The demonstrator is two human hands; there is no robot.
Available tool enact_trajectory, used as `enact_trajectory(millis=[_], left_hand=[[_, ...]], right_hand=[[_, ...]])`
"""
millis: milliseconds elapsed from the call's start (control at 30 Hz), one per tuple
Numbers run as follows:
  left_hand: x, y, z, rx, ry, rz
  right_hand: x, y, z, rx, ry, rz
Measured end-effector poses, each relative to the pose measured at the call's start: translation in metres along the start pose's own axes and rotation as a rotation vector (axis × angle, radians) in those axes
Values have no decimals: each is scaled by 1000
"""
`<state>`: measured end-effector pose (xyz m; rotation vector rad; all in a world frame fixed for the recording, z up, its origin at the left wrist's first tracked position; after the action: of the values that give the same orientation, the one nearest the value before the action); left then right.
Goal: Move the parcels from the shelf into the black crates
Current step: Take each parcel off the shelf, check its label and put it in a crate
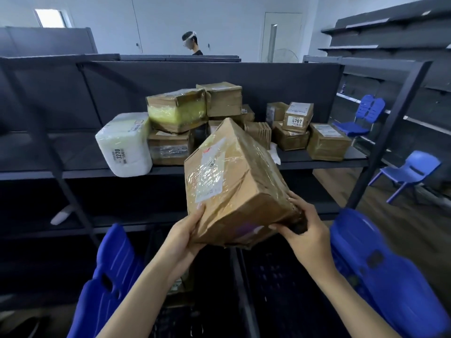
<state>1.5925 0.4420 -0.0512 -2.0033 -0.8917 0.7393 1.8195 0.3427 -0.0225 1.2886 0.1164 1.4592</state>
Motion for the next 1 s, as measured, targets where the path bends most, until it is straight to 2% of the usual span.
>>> enact_trajectory(millis=[233, 367, 533, 767, 1000], left_hand=[[-12, -10, -1, 172, -102, -203], [-19, -15, -5, 288, -166, -280], [-24, -14, -9, 466, -234, -369], [-29, -12, -5, 693, -276, -430], [-29, -16, 13, 756, -389, -362]], right_hand=[[9, 0, -5, 68, 313, -241], [26, 19, -8, 192, 375, -303], [34, 27, -26, 138, 507, -433], [20, 7, -47, 206, 390, -497], [4, -17, -68, 352, 308, -560]])
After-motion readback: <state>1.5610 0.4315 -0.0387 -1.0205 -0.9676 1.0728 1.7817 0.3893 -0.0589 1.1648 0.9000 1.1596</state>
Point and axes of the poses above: each hand's wrist, its own x-axis towards the middle knuckle, its own z-axis out of the back of the hand, y = z × x, the point moved 6 cm from there along x, towards the middle knuckle, and after that the axes turned 7 degrees about y, right-handed, at the moved point
